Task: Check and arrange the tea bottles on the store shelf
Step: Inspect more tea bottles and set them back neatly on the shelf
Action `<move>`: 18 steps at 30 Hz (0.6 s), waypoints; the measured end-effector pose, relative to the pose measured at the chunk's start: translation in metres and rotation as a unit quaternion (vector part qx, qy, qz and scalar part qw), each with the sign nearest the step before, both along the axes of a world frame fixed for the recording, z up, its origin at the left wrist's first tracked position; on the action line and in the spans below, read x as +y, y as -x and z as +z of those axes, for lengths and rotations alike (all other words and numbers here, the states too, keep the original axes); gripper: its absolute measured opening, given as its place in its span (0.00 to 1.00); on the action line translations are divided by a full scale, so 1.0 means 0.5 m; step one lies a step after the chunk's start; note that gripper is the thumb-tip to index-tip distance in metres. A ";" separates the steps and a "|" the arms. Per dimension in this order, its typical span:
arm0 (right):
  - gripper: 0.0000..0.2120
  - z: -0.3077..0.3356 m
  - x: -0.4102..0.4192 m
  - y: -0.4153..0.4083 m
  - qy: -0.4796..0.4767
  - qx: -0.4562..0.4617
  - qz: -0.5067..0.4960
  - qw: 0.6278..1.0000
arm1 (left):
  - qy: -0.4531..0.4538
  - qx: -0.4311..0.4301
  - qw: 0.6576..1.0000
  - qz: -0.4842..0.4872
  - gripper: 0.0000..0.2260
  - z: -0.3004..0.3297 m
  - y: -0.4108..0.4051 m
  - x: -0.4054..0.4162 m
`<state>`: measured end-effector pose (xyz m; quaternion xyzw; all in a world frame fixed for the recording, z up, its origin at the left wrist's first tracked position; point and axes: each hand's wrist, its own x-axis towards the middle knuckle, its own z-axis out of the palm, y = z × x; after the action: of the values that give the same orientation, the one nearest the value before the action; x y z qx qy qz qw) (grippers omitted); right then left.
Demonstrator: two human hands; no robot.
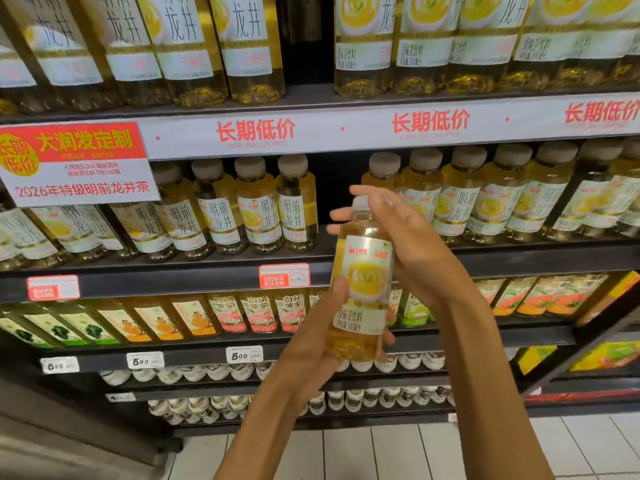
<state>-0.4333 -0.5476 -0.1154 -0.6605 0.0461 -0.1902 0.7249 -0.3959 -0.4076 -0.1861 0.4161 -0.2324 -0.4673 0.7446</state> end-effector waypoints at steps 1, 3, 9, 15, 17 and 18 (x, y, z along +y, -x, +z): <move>0.18 0.000 -0.001 -0.004 0.015 -0.007 0.005 1.000 | 0.006 -0.007 1.000 -0.006 0.31 -0.004 -0.001 -0.002; 0.17 0.001 0.001 -0.009 0.036 -0.035 -0.009 0.999 | -0.018 -0.057 0.998 0.036 0.33 -0.004 -0.006 -0.013; 0.11 -0.021 0.003 -0.033 0.094 -0.105 -0.084 0.986 | -0.079 -0.259 0.943 0.195 0.28 -0.029 -0.050 -0.039; 0.07 -0.036 -0.002 -0.071 0.153 -0.109 -0.063 0.980 | -0.178 -0.406 0.835 0.327 0.25 -0.053 -0.094 -0.086; 0.08 -0.035 -0.006 -0.085 0.153 -0.101 -0.073 0.980 | -0.188 -0.391 0.833 0.343 0.25 -0.054 -0.102 -0.098; 0.09 -0.035 -0.007 -0.092 0.158 -0.097 -0.081 0.979 | -0.188 -0.386 0.831 0.353 0.25 -0.055 -0.104 -0.103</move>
<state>-0.3874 -0.5511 -0.1328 -0.7391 -0.0015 -0.3160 0.5949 -0.3441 -0.4593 -0.2134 0.7486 -0.2453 -0.0084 0.6159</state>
